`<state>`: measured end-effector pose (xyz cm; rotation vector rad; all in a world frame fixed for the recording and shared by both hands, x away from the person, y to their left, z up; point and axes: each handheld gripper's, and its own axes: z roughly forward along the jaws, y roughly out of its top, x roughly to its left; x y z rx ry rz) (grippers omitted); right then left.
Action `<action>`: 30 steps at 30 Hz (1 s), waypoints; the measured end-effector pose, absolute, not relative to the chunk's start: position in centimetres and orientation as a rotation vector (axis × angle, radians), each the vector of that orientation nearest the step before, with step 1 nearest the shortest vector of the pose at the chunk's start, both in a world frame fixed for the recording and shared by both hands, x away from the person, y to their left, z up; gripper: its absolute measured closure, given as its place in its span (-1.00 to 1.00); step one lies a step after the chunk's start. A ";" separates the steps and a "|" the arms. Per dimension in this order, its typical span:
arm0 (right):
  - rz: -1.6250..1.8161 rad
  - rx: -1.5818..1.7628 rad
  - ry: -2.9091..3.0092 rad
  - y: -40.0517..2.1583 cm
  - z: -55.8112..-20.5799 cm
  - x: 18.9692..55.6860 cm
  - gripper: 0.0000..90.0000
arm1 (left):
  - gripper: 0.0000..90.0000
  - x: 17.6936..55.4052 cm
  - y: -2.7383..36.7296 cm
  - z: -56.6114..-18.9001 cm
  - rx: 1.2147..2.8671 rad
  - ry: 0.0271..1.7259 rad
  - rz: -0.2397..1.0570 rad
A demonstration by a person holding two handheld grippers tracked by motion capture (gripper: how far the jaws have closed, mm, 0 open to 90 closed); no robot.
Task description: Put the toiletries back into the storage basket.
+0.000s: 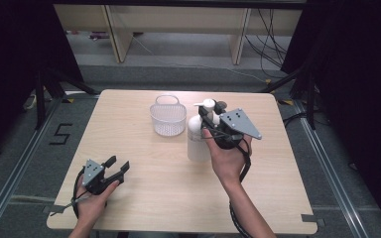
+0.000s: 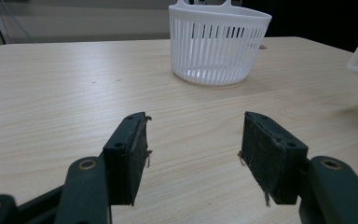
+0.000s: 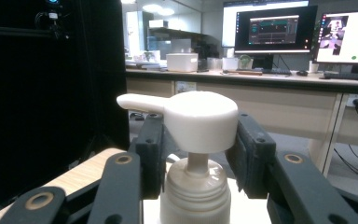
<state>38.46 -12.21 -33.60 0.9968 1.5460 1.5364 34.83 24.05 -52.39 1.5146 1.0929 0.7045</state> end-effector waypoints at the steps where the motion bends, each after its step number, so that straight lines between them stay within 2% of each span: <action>1: 1.540 0.996 1.547 -12.1 -33.5 38.5 0.34 | -0.10 34.8 24.1 -52.4 1.519 1.098 0.703; 30: 1.591 0.949 1.523 -9.1 -31.8 40.2 0.34 | -0.10 34.9 24.1 -52.4 1.514 1.088 0.695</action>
